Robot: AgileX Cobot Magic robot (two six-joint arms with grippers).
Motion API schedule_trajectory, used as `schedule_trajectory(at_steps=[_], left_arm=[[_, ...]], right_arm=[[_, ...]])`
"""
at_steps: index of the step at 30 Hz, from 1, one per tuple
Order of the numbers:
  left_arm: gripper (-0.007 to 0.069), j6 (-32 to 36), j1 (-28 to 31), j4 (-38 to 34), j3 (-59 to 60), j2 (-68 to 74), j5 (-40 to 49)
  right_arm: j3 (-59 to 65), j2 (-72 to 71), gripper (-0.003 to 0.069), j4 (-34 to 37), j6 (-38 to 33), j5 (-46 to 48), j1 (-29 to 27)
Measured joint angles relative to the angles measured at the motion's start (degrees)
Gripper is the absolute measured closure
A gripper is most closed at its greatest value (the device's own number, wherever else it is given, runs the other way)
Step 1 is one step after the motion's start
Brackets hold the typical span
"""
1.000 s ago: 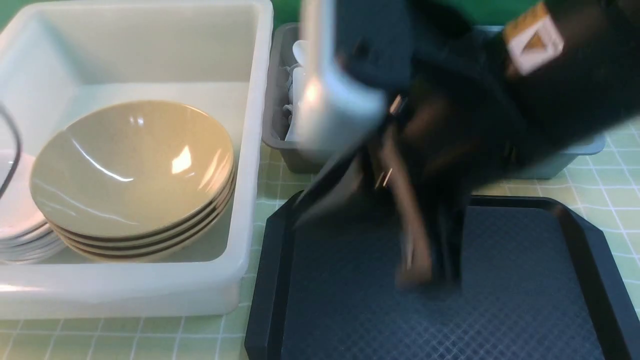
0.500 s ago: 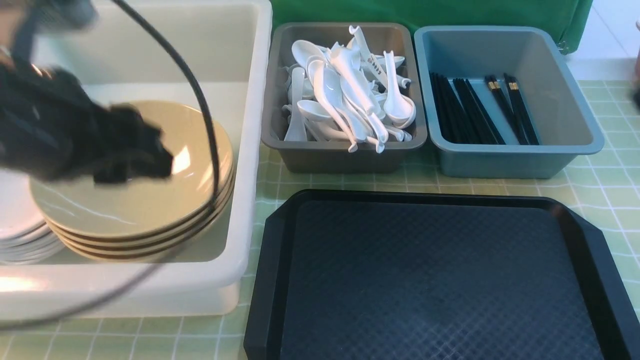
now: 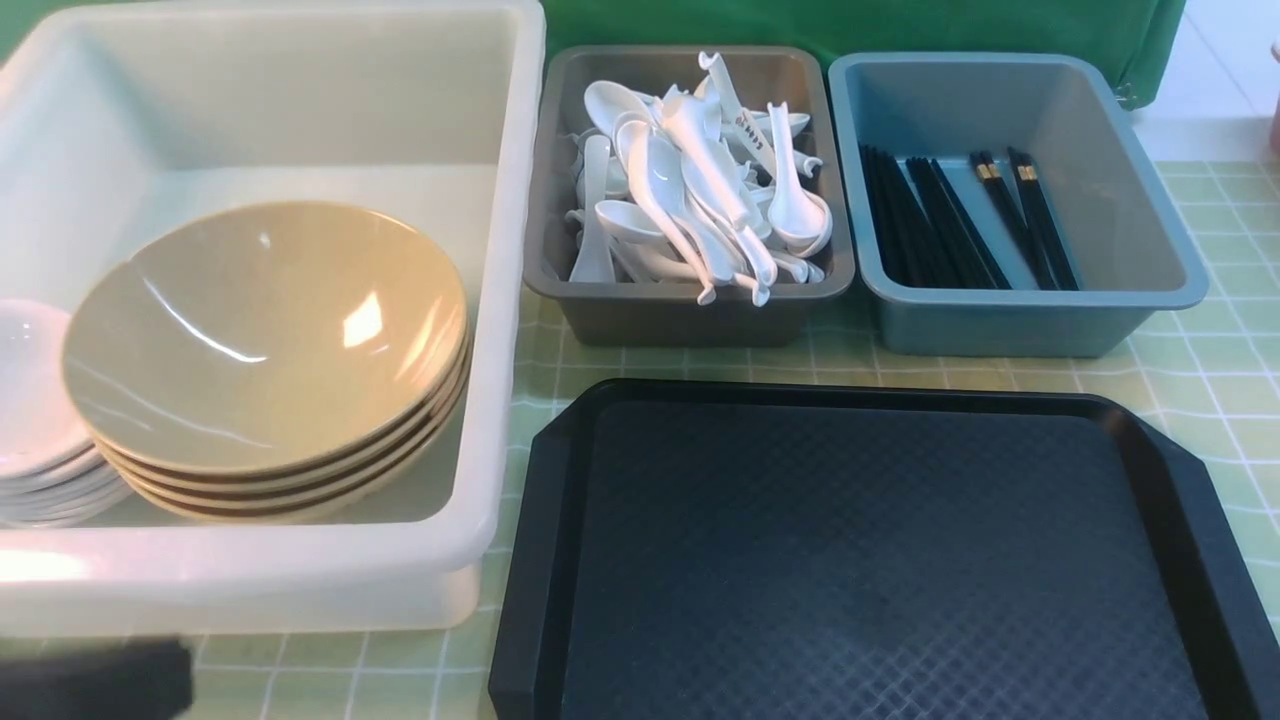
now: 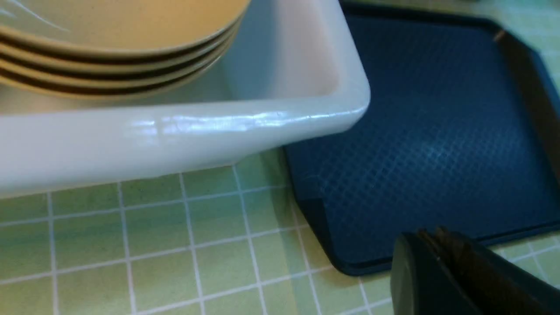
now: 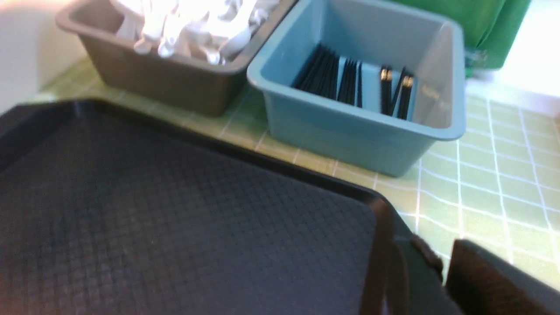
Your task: On green table put chopsticks spoon bowls plates into blue grey white boxes.
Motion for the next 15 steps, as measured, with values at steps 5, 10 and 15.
schedule_trajectory(at_steps=[5, 10, 15], left_arm=[[0.0626, -6.4, 0.0, -0.2, 5.7, -10.2, -2.6], [0.0626, -11.6, 0.0, -0.3, 7.7, -13.9, -2.7], [0.0626, -12.5, 0.0, -0.6, 7.7, -14.5, -1.7]], right_arm=[[2.5, -3.7, 0.0522, 0.2, 2.7, -0.8, 0.0], [2.6, -3.9, 0.0516, 0.3, 2.8, -2.4, 0.0], [2.6, -3.9, 0.0514, 0.3, 2.8, -0.1, 0.0]])
